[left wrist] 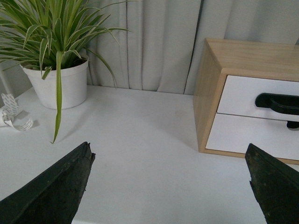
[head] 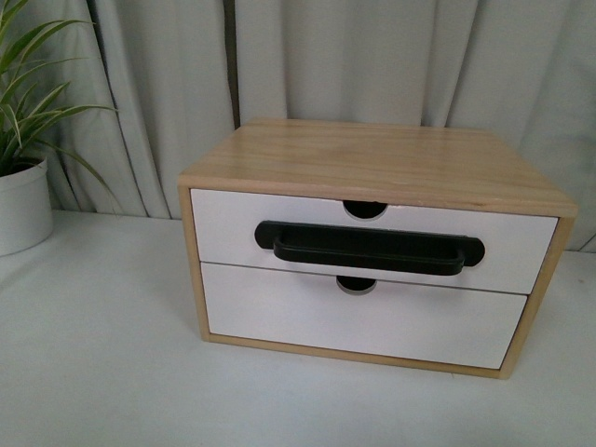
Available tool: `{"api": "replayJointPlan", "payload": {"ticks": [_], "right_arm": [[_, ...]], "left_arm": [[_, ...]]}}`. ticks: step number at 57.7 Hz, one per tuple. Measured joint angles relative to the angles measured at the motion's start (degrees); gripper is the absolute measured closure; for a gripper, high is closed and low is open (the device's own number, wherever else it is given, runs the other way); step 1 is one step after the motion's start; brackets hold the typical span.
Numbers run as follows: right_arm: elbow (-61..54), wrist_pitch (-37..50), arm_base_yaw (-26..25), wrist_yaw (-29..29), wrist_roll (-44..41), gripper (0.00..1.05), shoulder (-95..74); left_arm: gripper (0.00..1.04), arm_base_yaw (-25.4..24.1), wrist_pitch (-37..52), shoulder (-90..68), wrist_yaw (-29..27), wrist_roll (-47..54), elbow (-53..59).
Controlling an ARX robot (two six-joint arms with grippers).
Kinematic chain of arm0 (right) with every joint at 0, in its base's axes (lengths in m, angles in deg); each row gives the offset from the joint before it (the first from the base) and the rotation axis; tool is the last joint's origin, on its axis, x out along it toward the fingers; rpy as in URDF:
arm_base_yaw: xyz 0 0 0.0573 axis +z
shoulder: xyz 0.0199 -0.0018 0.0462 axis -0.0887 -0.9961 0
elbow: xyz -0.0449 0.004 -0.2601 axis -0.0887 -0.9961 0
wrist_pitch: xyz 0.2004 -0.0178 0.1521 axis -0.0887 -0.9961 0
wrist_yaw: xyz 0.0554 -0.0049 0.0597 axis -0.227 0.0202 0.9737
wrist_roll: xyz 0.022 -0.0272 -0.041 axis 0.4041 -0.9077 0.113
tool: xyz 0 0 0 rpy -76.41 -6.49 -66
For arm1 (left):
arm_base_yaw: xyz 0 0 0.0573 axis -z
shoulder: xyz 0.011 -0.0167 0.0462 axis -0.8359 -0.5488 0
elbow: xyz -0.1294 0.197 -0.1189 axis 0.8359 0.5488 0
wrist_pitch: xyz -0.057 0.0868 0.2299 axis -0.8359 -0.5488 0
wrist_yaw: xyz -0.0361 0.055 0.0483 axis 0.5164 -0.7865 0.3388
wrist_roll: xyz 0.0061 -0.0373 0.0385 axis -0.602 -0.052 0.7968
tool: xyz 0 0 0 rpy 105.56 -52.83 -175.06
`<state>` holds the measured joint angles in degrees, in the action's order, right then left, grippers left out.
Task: Pull drawer
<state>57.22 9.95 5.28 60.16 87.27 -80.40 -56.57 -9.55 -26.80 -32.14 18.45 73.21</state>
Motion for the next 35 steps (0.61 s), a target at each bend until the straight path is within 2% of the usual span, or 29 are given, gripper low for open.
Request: {"api": "replayJointPlan", "payload": {"ticks": [35], "right_arm": [[0.00, 0.00, 0.00, 0.00, 0.02, 0.09, 0.00]], "left_arm": [[0.06, 0.00, 0.00, 0.00, 0.00, 0.00, 0.00]]}}
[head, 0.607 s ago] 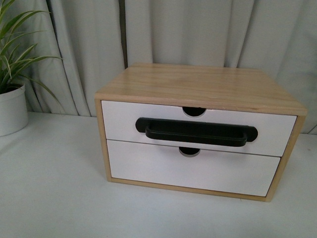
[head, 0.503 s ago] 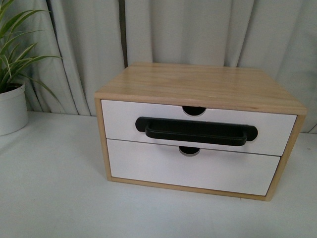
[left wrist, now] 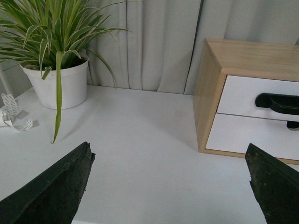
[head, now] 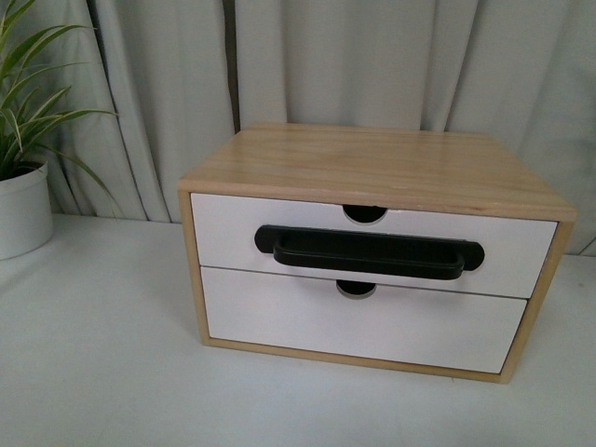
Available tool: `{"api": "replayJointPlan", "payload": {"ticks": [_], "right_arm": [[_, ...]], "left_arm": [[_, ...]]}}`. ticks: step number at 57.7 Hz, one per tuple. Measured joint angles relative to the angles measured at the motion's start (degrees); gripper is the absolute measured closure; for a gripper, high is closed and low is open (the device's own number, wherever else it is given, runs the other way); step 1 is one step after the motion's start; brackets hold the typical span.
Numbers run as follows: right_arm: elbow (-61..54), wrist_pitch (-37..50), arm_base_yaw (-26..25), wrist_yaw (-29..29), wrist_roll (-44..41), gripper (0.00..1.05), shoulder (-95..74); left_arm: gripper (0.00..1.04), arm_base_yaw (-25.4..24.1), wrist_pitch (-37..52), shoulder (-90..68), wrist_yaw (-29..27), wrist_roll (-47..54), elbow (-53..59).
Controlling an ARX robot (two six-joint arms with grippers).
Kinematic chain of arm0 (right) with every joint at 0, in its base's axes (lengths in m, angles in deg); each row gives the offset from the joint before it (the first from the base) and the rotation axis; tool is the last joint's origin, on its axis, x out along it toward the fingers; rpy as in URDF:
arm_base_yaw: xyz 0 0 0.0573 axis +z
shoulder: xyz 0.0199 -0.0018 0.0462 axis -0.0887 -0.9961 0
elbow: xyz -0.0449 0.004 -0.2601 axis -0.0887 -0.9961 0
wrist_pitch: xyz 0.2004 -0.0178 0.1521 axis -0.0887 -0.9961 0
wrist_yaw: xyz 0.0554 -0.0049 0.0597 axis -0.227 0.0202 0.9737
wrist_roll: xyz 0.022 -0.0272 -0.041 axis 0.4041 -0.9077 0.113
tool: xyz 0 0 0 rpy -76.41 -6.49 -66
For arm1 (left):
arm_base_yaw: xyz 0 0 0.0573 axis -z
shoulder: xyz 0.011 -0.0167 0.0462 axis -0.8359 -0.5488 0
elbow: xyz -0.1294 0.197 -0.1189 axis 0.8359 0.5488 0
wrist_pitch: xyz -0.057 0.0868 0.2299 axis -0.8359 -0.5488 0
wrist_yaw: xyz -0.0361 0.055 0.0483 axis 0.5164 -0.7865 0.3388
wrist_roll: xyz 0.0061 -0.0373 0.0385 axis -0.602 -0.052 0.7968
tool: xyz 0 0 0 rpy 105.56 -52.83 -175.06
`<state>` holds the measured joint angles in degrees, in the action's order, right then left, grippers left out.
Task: Pull drawer
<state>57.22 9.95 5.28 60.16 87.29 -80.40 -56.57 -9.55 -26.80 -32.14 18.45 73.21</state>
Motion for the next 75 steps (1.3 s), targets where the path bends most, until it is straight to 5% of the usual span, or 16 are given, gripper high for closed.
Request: {"api": "replayJointPlan", "payload": {"ticks": [23, 25, 30, 34, 50, 58, 75], "right_arm": [[0.20, -0.74, -0.20, 0.85, -0.04, 0.09, -0.39], [1.36, -3.89, -0.24, 2.93, -0.39, 0.09, -1.60], [4.04, -8.44, 0.66, 6.05, -2.40, 0.09, -8.33], [6.01, -7.32, 0.76, 9.18, -4.79, 0.09, -13.35], [18.01, -1.75, 4.35, 18.43, -21.70, 0.09, -36.63], [26.51, -4.20, 6.69, 20.04, -32.26, 0.09, -49.07], [34.47, -9.16, 9.97, 21.68, -46.47, 0.09, -62.36]], "left_arm": [[0.06, 0.00, 0.00, 0.00, 0.00, 0.00, 0.00], [0.06, 1.88, 2.21, -1.05, -4.92, 1.64, 0.13], [0.06, 10.69, 12.52, -6.21, -28.00, 9.44, 0.11], [0.06, 14.49, 17.81, -12.57, -34.34, 15.52, 0.02], [0.06, 14.12, 30.27, -42.88, -6.43, 36.39, -9.88], [0.06, 13.99, 28.33, -59.04, 5.77, 48.96, -19.37], [0.06, 17.40, 16.66, -75.82, 9.42, 65.48, -34.51]]}}
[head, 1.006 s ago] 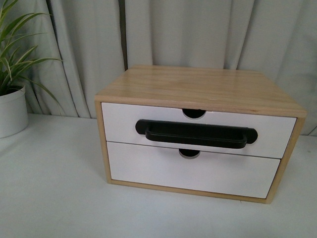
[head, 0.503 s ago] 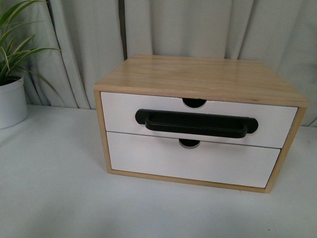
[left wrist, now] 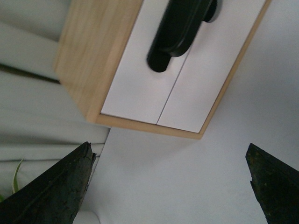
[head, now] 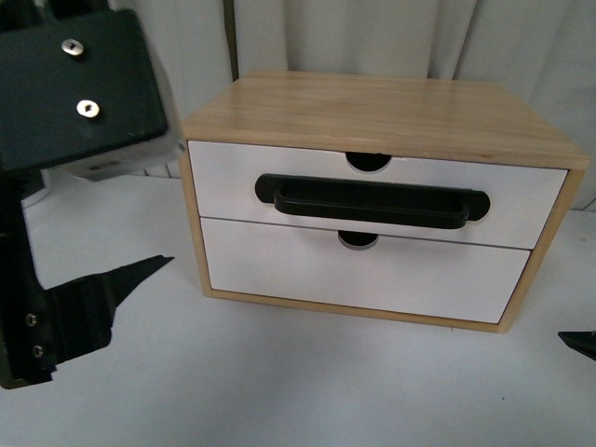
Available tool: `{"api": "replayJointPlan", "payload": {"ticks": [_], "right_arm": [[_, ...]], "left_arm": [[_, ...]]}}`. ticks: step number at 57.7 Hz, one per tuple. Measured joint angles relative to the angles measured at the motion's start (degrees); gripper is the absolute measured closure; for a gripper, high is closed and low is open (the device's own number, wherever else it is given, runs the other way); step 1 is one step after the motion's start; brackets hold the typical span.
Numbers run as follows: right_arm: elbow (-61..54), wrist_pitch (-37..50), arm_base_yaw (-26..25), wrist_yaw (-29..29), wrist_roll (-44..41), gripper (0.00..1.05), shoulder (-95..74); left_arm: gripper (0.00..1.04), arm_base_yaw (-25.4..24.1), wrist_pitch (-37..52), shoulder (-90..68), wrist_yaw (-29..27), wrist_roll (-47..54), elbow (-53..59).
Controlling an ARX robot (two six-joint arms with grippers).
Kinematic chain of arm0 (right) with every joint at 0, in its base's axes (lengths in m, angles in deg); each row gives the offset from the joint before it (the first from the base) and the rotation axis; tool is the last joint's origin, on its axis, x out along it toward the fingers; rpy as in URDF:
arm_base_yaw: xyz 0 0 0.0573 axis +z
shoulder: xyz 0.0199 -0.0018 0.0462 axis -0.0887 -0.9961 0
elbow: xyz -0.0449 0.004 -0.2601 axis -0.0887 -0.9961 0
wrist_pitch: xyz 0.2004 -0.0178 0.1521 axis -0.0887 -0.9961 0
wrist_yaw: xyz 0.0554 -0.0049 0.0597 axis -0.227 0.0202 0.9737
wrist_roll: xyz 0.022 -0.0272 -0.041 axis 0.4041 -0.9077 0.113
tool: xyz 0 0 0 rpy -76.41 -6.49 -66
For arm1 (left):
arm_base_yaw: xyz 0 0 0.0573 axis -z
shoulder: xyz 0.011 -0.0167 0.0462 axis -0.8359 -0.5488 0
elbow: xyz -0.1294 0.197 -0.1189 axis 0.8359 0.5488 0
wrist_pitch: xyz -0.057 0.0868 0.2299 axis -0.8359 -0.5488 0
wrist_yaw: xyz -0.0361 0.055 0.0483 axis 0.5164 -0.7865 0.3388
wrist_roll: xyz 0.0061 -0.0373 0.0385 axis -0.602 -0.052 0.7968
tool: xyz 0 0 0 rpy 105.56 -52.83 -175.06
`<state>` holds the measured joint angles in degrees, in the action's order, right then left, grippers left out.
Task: Pull drawer
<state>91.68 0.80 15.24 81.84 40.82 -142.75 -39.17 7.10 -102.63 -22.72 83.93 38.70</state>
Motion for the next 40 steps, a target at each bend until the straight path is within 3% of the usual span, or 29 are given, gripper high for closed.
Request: {"api": "replayJointPlan", "payload": {"ticks": [9, 40], "right_arm": [[2.01, 0.15, 1.16, 0.24, -4.68, 0.09, -4.70], [6.43, 3.08, 2.64, 1.27, -9.40, 0.09, -13.03]], "left_arm": [[0.06, 2.71, -8.20, -6.21, 0.15, 5.73, -6.97], [0.06, 8.04, -20.68, -19.96, -1.18, 11.32, -24.28]]}}
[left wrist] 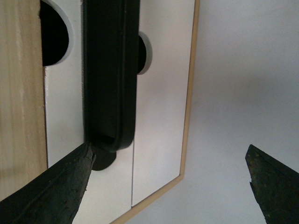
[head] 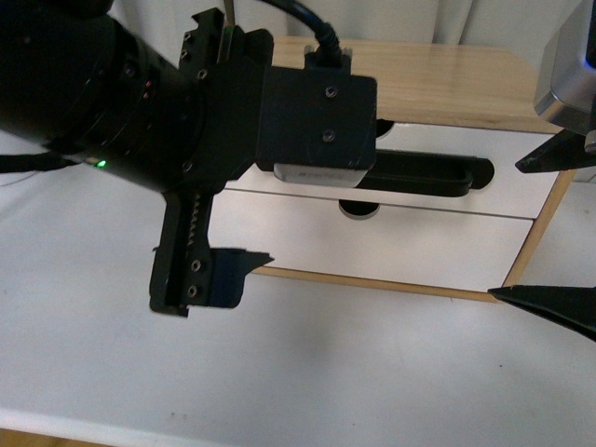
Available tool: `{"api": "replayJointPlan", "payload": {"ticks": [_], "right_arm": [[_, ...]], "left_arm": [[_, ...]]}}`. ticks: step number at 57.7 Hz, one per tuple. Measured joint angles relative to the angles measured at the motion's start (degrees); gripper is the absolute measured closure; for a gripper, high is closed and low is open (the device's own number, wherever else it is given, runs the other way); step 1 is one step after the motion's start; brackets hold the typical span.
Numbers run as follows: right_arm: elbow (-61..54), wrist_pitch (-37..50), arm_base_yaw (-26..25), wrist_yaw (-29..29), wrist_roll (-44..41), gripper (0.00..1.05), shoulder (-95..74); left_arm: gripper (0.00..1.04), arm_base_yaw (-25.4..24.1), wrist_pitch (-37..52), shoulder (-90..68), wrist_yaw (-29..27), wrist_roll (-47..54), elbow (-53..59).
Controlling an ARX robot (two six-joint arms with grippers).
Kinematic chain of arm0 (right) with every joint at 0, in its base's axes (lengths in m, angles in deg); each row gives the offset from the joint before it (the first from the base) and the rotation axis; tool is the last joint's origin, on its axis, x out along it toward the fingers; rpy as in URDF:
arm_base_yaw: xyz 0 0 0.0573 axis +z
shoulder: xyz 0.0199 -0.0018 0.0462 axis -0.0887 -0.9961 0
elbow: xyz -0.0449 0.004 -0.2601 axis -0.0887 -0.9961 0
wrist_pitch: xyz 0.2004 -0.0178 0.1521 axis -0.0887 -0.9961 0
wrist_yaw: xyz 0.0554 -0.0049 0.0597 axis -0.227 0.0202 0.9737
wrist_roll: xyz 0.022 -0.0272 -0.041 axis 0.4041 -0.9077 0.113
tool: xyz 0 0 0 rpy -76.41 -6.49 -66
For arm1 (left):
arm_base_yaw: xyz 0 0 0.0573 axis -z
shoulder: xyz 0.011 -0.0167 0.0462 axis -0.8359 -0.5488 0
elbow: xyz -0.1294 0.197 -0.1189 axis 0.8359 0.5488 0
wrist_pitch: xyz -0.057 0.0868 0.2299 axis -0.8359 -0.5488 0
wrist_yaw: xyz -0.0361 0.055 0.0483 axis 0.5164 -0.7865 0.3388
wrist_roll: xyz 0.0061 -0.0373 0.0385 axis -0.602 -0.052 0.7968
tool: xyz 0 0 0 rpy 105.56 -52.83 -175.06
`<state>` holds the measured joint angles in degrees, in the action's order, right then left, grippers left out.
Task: Pull drawer
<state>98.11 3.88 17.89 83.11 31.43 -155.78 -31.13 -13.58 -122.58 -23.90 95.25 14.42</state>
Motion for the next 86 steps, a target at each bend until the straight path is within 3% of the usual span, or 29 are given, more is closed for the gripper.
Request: {"api": "replayJointPlan", "payload": {"ticks": [25, 86], "right_arm": [[1.95, 4.22, 1.01, 0.00, -0.02, 0.09, -6.08], [7.96, 12.00, 2.95, -1.53, 4.83, 0.09, -18.16]], "left_arm": [[0.06, 0.90, -3.56, -6.69, -0.74, 0.22, -7.96], [0.06, 0.46, -6.14, -13.03, -1.14, 3.04, -11.74]]}}
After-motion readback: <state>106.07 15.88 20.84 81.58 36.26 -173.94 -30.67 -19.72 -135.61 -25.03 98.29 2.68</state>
